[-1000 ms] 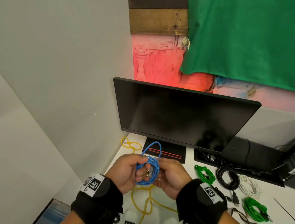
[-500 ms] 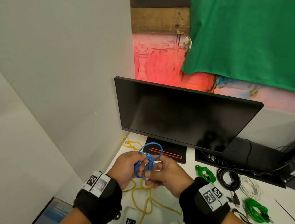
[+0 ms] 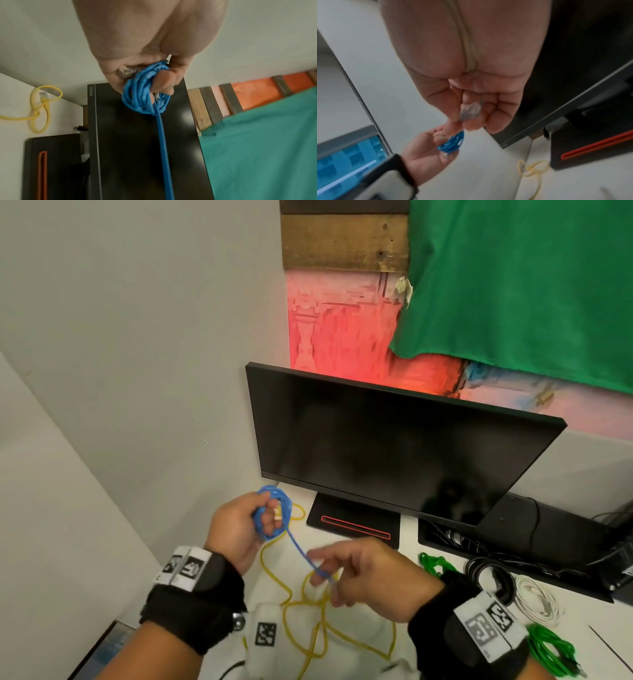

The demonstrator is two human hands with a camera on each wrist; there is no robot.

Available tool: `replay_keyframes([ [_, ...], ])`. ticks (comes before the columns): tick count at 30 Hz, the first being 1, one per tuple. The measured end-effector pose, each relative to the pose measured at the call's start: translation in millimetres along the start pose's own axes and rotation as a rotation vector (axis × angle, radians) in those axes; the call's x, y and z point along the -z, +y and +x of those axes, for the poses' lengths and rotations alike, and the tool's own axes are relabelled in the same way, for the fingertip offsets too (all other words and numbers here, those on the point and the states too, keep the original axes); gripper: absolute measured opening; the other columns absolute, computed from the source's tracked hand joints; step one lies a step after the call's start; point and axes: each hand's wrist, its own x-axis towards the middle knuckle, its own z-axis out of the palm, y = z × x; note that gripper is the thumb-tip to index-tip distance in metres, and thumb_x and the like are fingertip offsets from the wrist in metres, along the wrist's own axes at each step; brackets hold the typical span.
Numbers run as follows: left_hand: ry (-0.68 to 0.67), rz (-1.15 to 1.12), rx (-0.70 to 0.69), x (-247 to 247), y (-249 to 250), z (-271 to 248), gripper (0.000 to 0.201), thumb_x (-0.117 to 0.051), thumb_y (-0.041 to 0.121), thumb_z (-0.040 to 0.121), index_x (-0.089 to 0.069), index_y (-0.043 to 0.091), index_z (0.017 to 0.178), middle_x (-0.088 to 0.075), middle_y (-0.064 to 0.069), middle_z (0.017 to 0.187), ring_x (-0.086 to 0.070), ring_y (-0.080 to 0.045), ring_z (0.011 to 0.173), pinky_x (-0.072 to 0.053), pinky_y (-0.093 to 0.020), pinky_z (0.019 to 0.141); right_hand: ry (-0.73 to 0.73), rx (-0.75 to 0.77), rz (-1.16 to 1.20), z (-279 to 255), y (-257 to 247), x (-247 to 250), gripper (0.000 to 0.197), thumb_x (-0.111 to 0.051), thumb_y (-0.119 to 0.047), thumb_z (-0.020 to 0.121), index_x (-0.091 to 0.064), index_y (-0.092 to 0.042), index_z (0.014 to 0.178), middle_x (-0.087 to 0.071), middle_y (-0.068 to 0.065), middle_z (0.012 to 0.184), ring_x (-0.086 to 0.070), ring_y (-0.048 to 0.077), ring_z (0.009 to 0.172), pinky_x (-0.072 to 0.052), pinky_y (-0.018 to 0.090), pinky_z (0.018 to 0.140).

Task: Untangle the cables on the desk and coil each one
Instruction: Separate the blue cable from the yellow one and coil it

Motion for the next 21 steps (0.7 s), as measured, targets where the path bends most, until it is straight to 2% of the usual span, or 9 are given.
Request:
replay_keyframes([
  [2,-0.013,-0.059,0.043,9.2,10.1,2.5,0.024,-0.044,0.009,0.09,-0.054,0.002,0.069,-0.038,-0.003,0.047,-0.032,-0.015,0.038,-0.046,-0.027,0.051,-0.038,0.018,-0.141,-11.2,-3.2,7.8,0.048,-0.06,-0.019,0.072,-0.067,-0.052,0.106,-0.074,-0.015,0.093,-0.061,0.002,0.071,-0.05,0.019,0.072],
  [3,-0.045,-0.038,0.065,9.3,10.9,0.2,0.02,-0.046,0.011,0.088,-0.052,0.003,0.071,-0.038,-0.002,0.046,-0.031,-0.015,0.038,-0.046,-0.027,0.05,-0.006,0.007,-0.182,-12.8,-3.6,10.5,0.044,-0.056,-0.021,0.071,-0.068,-0.053,0.097,-0.074,-0.014,0.086,-0.062,0.003,0.074,-0.052,0.022,0.076],
  [6,-0.127,0.024,0.101,-2.9,0.9,-13.9,0.021,-0.052,0.022,0.087,-0.052,0.007,0.073,-0.04,-0.003,0.047,-0.032,-0.015,0.037,-0.047,-0.027,0.049,0.037,0.004,-0.285,-7.9,-6.4,8.3,0.019,-0.059,-0.034,0.071,-0.071,-0.037,0.085,-0.07,-0.009,0.081,-0.065,0.009,0.084,-0.055,0.038,0.086],
  [8,-0.14,0.108,0.085,-14.3,-6.3,-19.9,0.042,-0.049,0.036,0.098,-0.057,0.01,0.067,-0.041,-0.005,0.048,-0.033,-0.016,0.038,-0.045,-0.029,0.051,0.049,0.038,-0.313,-3.0,-9.7,-0.1,0.028,-0.061,-0.054,0.074,-0.071,-0.03,0.083,-0.07,-0.007,0.084,-0.063,0.005,0.08,-0.053,0.034,0.08],
  [10,-0.127,0.296,0.043,-22.5,-8.3,-23.2,0.055,-0.044,0.044,0.1,-0.058,0.011,0.059,-0.038,-0.004,0.046,-0.034,-0.016,0.041,-0.043,-0.028,0.052,0.05,0.061,-0.274,0.7,-9.2,-6.8,0.04,-0.053,-0.066,0.08,-0.073,-0.031,0.081,-0.072,-0.01,0.084,-0.064,0.002,0.079,-0.05,0.027,0.078],
  [13,-0.119,0.477,-0.033,-24.5,-7.4,-23.2,0.055,-0.044,0.039,0.101,-0.054,0.015,0.053,-0.04,-0.004,0.047,-0.036,-0.015,0.042,-0.039,-0.022,0.046,0.15,0.145,-0.156,1.9,-9.6,-11.3,0.038,-0.053,-0.062,0.086,-0.073,-0.03,0.091,-0.072,-0.005,0.091,-0.066,0.011,0.088,-0.053,0.034,0.083],
  [15,-0.121,0.532,-0.058,-23.0,-6.5,-22.9,0.052,-0.046,0.037,0.101,-0.053,0.015,0.054,-0.04,-0.004,0.048,-0.038,-0.014,0.043,-0.039,-0.021,0.044,0.284,0.245,-0.167,0.5,-12.7,-9.4,0.019,-0.06,-0.047,0.091,-0.073,-0.034,0.092,-0.069,-0.008,0.092,-0.063,0.008,0.089,-0.051,0.03,0.083],
  [18,-0.117,0.607,-0.072,-22.1,-6.9,-23.5,0.046,-0.046,0.035,0.1,-0.054,0.008,0.064,-0.042,-0.004,0.048,-0.04,-0.013,0.043,-0.041,-0.022,0.047,0.248,0.265,-0.607,-0.9,-22.3,-6.8,0.016,-0.059,-0.037,0.095,-0.074,-0.032,0.095,-0.068,-0.013,0.093,-0.054,0.006,0.095,-0.043,0.03,0.086],
  [21,-0.104,0.647,-0.092,-23.7,-7.6,-22.1,0.046,-0.045,0.035,0.101,-0.056,0.007,0.066,-0.045,-0.004,0.048,-0.042,-0.013,0.043,-0.041,-0.022,0.047,0.145,0.148,-1.059,0.1,-24.0,-15.4,0.021,-0.053,-0.033,0.097,-0.067,-0.031,0.111,-0.069,-0.005,0.099,-0.053,0.022,0.101,-0.039,0.037,0.089],
])
